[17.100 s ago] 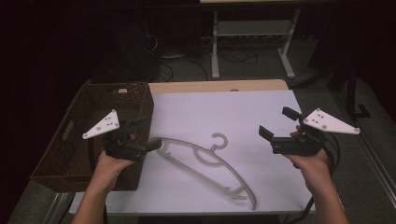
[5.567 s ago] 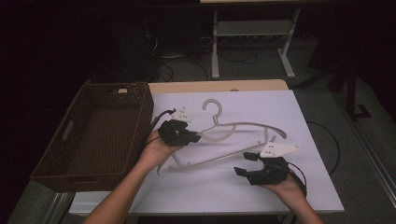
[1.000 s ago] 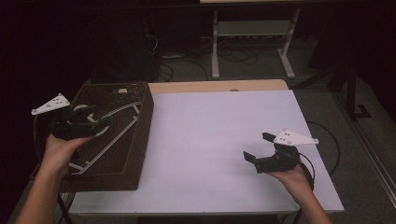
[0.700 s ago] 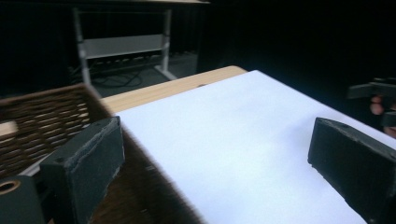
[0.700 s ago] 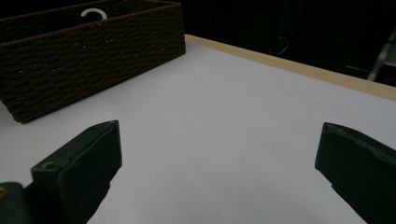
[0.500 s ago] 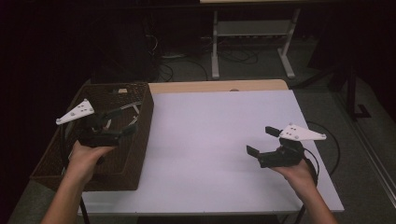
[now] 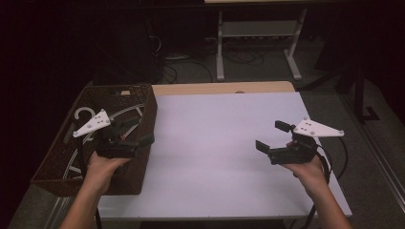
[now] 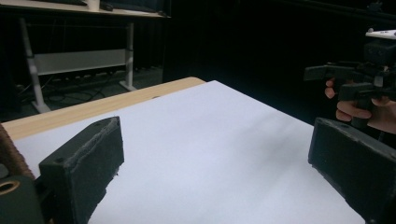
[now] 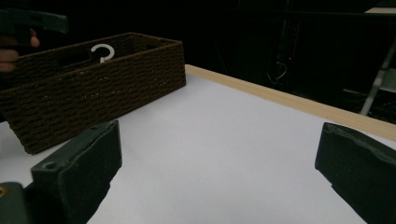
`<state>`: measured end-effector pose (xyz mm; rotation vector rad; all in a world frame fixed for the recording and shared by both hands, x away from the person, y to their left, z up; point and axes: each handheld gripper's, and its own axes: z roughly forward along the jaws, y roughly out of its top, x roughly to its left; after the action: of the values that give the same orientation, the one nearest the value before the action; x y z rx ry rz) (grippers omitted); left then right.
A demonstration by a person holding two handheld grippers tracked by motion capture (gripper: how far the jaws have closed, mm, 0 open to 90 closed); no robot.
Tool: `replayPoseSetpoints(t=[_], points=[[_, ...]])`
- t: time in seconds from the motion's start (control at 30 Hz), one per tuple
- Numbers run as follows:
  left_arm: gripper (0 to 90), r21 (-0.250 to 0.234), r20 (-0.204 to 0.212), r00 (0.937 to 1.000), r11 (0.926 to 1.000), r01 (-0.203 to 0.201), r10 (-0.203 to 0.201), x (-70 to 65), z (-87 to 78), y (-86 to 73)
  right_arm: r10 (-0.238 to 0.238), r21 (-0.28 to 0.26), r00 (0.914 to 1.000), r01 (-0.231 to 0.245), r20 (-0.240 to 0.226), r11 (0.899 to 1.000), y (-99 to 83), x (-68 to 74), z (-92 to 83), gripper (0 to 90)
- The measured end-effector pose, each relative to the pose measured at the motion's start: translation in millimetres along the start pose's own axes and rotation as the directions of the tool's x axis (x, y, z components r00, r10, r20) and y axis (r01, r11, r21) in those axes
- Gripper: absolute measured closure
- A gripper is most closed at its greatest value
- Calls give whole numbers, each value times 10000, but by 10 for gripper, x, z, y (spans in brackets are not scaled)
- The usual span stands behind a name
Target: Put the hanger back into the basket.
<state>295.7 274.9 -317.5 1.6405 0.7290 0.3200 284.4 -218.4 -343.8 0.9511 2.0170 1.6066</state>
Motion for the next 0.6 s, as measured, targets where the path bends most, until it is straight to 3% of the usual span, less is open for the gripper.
replayPoseSetpoints(t=[0.6], points=[[31,-283,4,9984,9980,-573,574,-73,64,-126,108,-727,9999,-103,60,9973,174,-41,-117,0]])
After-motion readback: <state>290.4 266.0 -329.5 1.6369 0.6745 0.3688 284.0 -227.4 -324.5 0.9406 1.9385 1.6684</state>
